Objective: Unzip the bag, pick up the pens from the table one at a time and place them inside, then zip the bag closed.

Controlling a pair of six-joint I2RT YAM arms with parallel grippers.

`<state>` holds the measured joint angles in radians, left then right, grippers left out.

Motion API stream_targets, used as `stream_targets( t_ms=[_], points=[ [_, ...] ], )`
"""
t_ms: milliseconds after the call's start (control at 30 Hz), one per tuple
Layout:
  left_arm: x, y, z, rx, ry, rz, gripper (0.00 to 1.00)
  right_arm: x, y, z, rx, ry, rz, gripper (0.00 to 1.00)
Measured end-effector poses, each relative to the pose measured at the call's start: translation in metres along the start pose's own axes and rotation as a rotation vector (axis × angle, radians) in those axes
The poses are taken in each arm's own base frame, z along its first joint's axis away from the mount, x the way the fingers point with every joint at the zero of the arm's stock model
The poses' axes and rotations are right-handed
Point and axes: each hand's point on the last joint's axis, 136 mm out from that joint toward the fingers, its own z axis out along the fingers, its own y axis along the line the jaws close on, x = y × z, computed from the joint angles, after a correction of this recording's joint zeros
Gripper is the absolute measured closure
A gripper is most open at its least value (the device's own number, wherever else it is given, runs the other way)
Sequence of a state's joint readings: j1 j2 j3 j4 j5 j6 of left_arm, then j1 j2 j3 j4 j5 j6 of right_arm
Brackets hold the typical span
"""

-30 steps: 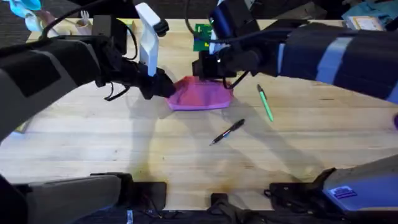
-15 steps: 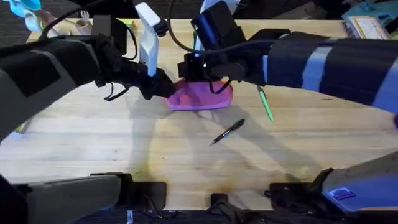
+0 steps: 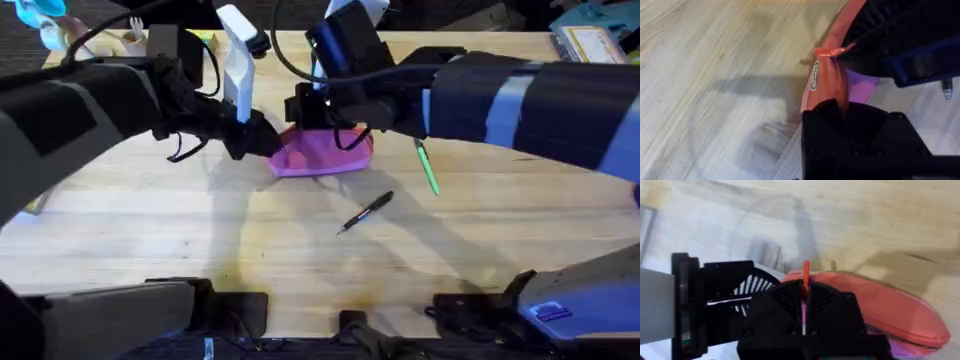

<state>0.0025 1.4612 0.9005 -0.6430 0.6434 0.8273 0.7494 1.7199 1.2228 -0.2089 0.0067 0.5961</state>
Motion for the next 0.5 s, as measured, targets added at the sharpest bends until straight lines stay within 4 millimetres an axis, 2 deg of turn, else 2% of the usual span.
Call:
stream_targets(
  t_ms=[200, 367, 500],
  points=[
    [0.0, -0.001, 0.0, 0.003, -0.002, -0.001, 0.959, 0.006, -0.006, 0.001, 0.02, 0.026, 0.006, 0.97],
    [-0.001, -0.001, 0.0, 0.003, -0.003, 0.0, 0.959, 0.013, -0.01, 0.017, 0.036, 0.052, 0.01, 0.97],
    [-0.001, -0.001, 0.0, 0.003, -0.003, 0.0, 0.959, 0.011, -0.008, 0.021, 0.028, 0.044, 0.008, 0.97]
  ],
)
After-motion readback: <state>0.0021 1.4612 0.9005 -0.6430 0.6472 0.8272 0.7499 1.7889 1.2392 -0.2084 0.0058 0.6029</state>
